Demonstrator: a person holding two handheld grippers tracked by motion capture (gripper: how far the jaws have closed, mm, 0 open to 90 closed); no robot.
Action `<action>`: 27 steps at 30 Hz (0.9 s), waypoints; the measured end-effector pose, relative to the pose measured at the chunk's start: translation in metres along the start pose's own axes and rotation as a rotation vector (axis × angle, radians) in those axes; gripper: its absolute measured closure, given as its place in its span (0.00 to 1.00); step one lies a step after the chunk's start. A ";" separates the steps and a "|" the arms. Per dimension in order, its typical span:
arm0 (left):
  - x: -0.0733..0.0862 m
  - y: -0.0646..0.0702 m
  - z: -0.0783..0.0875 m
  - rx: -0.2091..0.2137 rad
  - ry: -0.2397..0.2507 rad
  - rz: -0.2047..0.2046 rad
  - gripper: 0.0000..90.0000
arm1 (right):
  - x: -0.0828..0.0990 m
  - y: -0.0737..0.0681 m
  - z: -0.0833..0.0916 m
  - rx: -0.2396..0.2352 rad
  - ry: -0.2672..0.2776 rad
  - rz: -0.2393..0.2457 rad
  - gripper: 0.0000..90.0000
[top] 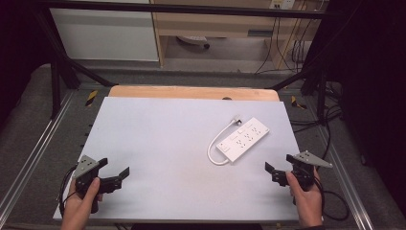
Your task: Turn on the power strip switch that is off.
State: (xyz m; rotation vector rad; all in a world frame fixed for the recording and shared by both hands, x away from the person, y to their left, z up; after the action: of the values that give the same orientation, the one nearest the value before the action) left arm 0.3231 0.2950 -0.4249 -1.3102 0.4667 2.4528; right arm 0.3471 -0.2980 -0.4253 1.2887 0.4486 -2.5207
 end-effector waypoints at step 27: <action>0.003 -0.002 -0.001 -0.008 -0.026 -0.015 0.06 | -0.022 -0.012 0.003 -0.046 0.008 0.042 0.03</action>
State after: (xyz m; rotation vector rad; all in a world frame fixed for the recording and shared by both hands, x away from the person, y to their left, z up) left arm 0.3230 0.2966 -0.4278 -1.2782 0.4395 2.4591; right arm 0.3530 -0.2864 -0.4037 1.2787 0.4729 -2.4571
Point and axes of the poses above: each handheld gripper's, and its own axes: z roughly backward along the jaws, x roughly out of its underside, y roughly to its right, the point moved 1 cm from there along -z, roughly forward along the jaws, and after that the axes turned 5 degrees about -y, right-handed, at the moved point
